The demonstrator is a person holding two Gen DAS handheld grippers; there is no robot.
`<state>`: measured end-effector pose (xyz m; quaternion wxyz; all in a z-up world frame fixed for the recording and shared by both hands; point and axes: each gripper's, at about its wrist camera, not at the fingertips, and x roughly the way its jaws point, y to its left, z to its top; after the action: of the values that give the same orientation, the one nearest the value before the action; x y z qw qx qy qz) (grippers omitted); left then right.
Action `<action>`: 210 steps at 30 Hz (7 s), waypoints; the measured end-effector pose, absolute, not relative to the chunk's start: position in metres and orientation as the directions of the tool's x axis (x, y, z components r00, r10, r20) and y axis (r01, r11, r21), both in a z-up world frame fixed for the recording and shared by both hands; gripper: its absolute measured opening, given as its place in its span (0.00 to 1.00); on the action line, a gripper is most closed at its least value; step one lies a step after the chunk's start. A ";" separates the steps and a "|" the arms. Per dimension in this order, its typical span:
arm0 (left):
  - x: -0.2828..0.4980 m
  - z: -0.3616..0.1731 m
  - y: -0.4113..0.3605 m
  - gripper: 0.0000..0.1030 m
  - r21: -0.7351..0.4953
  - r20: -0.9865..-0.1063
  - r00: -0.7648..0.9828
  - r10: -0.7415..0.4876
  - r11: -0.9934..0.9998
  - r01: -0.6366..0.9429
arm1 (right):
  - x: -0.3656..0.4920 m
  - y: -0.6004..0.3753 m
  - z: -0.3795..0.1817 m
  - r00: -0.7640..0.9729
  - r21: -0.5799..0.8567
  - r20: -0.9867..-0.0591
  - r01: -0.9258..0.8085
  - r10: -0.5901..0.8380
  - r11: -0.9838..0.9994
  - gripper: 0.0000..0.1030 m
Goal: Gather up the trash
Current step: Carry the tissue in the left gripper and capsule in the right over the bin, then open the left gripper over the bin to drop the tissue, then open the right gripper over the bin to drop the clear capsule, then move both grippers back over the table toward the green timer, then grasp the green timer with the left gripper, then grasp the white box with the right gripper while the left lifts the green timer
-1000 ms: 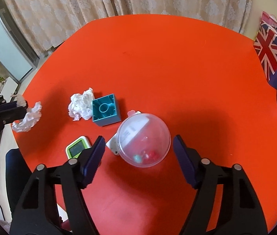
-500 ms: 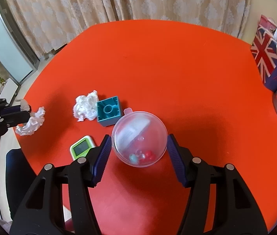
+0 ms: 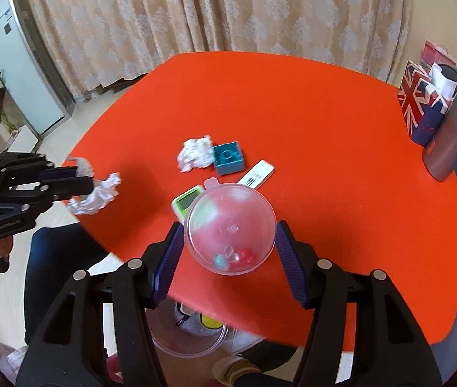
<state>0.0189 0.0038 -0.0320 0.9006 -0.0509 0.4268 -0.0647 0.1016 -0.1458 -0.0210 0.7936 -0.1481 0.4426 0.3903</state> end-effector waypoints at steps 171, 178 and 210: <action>0.099 -0.102 -0.045 0.47 -0.062 -0.850 0.513 -0.118 0.990 0.126 | 0.109 -0.211 -0.042 0.345 0.180 -0.811 -0.622 0.472 0.762 0.96; 0.100 -0.104 -0.045 0.46 -0.072 -0.850 0.511 -0.129 0.989 0.130 | 0.111 -0.208 -0.045 0.338 0.183 -0.813 -0.623 0.473 0.760 0.96; 0.063 -0.068 -0.001 0.46 -0.092 -0.828 0.553 -0.093 0.995 0.029 | 0.169 -0.116 -0.073 0.144 0.070 -0.871 -0.910 0.470 0.408 0.95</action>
<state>0.0633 -0.0007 -0.0677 0.8806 -0.0337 0.4715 -0.0345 0.1687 -0.1156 -0.0727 0.7138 -0.2497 0.4412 0.4832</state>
